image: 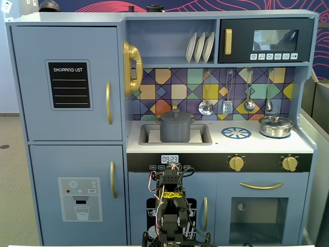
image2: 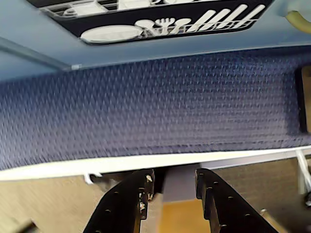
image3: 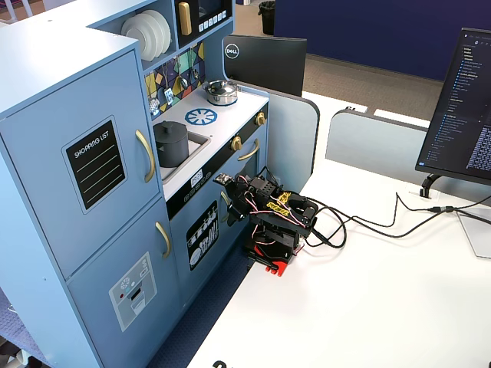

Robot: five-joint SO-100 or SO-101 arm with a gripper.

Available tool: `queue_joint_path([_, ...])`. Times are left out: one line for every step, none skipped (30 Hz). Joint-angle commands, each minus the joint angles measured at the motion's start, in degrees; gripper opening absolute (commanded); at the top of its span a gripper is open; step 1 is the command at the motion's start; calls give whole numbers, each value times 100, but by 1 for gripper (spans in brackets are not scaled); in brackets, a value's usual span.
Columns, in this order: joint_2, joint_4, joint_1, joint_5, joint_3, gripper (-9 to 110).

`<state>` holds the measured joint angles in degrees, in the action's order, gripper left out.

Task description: Take off the lid from the gray recipient and place it on the counter

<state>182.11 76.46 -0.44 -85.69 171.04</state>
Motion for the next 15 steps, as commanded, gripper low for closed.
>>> queue_joint_path([-237, -466, 167, 132, -800, 0])
queue_joint_path([-334, -888, 220, -167, -1046, 0])
queue_joint_path([-431, -1450, 281, -290, -1274, 0])
queue_joint_path([-510, -2057, 316, -264, -1503, 0])
queue_joint_path([-615, -2707, 360, -299, -1705, 0])
queue_joint_path([-703, -3384, 404, -387, -1872, 0])
queue_joint_path([-844, -4052, 413, -501, -2021, 0])
queue_joint_path([-993, -4597, 413, -571, -2197, 0])
queue_joint_path([-1169, -4957, 396, -615, -2399, 0])
queue_joint_path([-1354, -5133, 378, -668, -2646, 0])
queue_joint_path([-1512, -5168, 369, -747, -2900, 0])
queue_joint_path([-1652, -5177, 369, -773, -3129, 0])
queue_joint_path([-1775, -5212, 378, -782, -3322, 1])
queue_joint_path([-1890, -5291, 404, -756, -3480, 3])
queue_joint_path([-1986, -5379, 431, -703, -3586, 7])
